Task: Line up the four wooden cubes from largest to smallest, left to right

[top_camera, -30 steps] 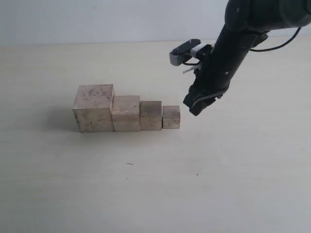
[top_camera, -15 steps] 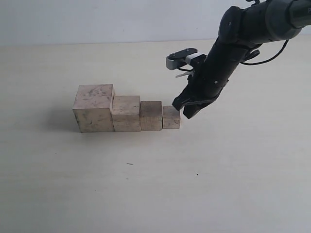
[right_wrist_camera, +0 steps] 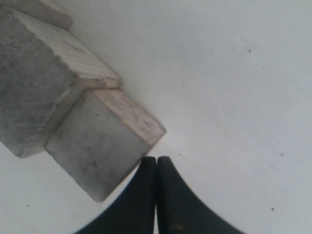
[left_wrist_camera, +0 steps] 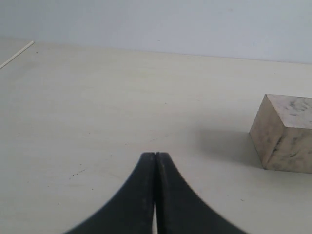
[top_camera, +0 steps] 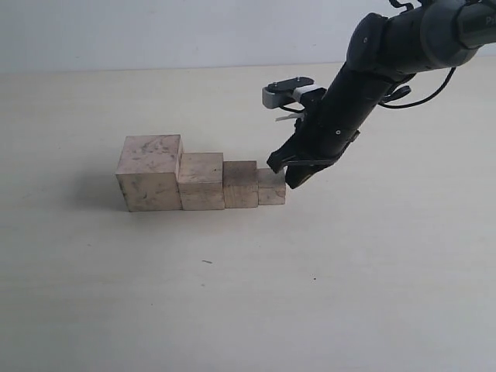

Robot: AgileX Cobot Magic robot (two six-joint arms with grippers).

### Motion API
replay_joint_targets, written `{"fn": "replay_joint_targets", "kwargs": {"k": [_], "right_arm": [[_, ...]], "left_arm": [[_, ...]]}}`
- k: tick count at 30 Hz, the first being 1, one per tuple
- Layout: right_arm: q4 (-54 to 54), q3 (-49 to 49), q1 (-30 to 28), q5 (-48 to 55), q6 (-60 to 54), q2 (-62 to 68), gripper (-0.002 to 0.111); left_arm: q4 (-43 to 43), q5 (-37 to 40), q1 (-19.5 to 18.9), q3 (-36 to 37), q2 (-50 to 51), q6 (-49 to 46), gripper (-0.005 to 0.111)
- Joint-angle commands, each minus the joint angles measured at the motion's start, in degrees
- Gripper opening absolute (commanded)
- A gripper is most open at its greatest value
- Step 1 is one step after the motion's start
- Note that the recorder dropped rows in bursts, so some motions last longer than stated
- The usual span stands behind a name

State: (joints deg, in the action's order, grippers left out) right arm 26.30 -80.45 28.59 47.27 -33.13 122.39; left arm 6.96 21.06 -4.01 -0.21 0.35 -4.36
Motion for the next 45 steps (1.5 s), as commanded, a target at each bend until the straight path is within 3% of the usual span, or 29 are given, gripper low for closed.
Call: {"fn": "replay_joint_targets", "kwargs": {"k": [1, 17, 26, 33, 45], "right_arm": [[0.67, 0.14, 0.06, -0.92, -0.32, -0.18, 0.0], [-1.71, 0.03, 0.06, 0.88, 0.01, -3.35, 0.0], [-12.11, 0.03, 0.06, 0.95, 10.58, -14.35, 0.0], [-9.64, 0.42, 0.06, -2.43, 15.4, -26.42, 0.0], [2.36, 24.2, 0.06, -23.11, 19.0, -52.3, 0.0]], "left_arm": [[-0.12, -0.73, 0.09, 0.21, -0.35, 0.15, 0.0], [-0.12, -0.73, 0.09, 0.21, -0.35, 0.15, 0.0], [-0.12, -0.73, 0.09, 0.21, -0.35, 0.15, 0.0], [-0.12, -0.73, 0.09, 0.21, -0.35, 0.15, 0.0], [-0.12, -0.73, 0.09, 0.21, -0.35, 0.15, 0.0]]}}
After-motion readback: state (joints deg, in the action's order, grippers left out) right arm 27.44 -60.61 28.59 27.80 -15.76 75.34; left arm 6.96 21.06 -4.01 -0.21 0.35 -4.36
